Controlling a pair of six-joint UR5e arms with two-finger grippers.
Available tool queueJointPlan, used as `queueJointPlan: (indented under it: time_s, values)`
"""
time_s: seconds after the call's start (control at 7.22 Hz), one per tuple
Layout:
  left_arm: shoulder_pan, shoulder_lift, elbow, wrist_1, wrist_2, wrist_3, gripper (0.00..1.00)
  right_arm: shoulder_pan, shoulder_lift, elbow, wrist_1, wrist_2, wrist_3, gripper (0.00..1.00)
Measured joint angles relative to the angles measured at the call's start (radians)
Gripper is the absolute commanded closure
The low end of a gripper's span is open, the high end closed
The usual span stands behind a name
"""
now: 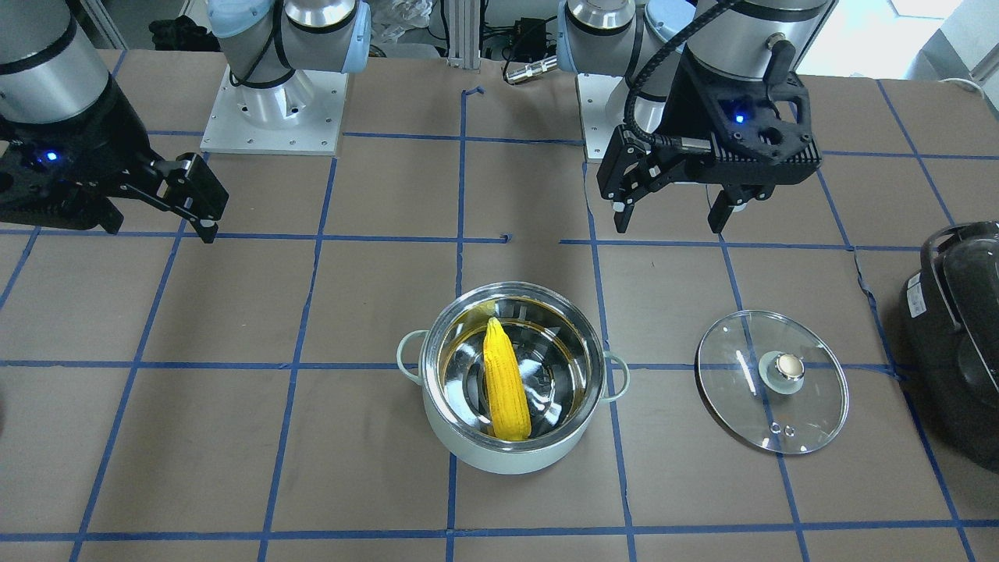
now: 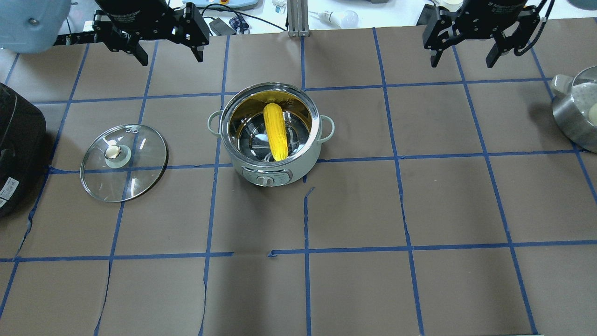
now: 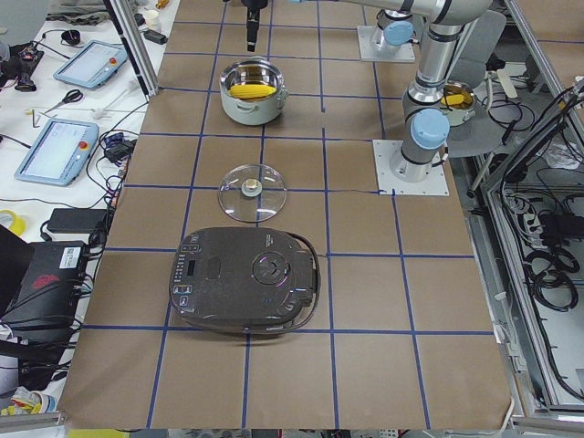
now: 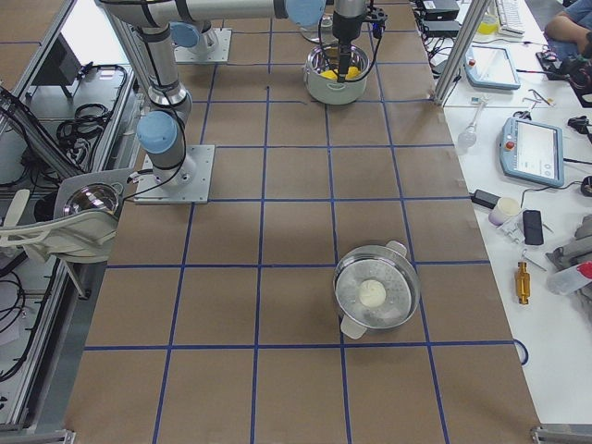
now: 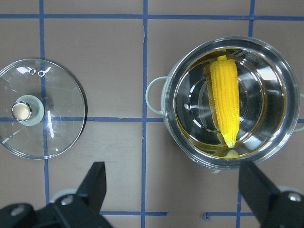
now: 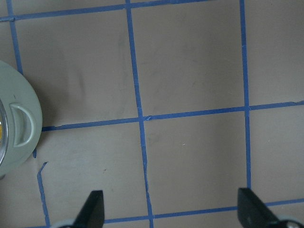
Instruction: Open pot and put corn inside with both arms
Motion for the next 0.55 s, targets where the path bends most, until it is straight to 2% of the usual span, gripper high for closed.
queueJointPlan:
  time_s: [0.55]
  values:
    - [0.031,0.051,-0.042,-0.021,-0.011,0.010,0.00,-0.001,-0.083,0.092,0.016,0.011,-0.003,0.00]
